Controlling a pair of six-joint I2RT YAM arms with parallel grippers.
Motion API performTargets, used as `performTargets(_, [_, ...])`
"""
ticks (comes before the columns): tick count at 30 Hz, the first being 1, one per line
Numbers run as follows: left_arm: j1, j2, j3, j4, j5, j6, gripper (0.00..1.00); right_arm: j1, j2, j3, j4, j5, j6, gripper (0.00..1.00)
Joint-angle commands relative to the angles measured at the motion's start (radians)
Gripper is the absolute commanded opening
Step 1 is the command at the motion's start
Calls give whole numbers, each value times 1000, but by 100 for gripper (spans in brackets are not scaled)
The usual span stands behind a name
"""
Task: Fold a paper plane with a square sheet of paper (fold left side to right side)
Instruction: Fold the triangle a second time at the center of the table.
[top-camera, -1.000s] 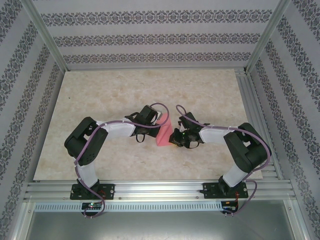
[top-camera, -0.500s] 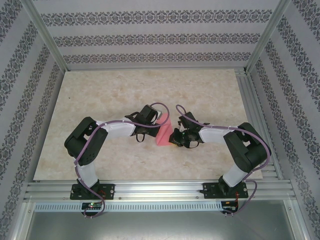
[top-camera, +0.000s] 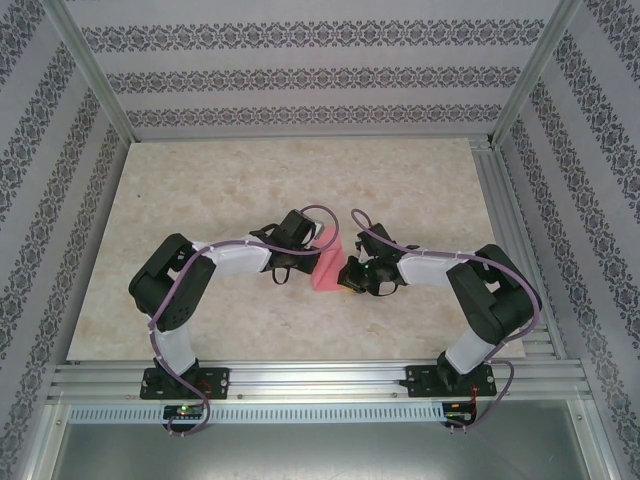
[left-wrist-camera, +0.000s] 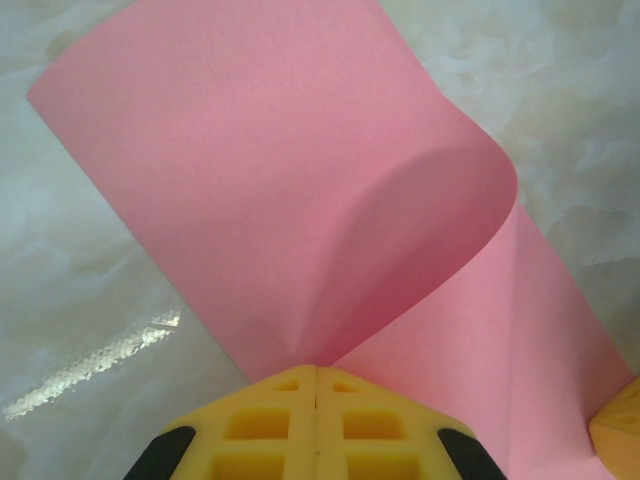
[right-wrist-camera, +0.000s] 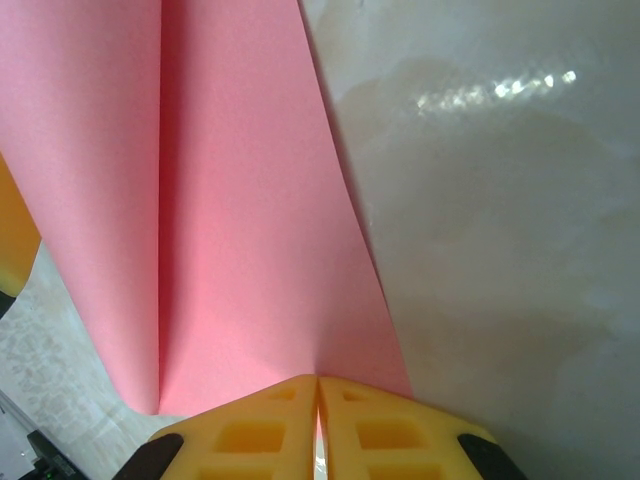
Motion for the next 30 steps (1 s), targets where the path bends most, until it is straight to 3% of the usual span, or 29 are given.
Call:
performTargets(1, [10, 22, 3, 16, 16, -1, 4, 6, 31, 4, -54, 58, -24, 11])
performTargets(19, [10, 30, -14, 15, 7, 1, 4, 7, 31, 11, -45, 51, -30, 11])
performTargets(30, [10, 34, -17, 19, 10, -1, 4, 0, -68, 88, -34, 32, -25, 14])
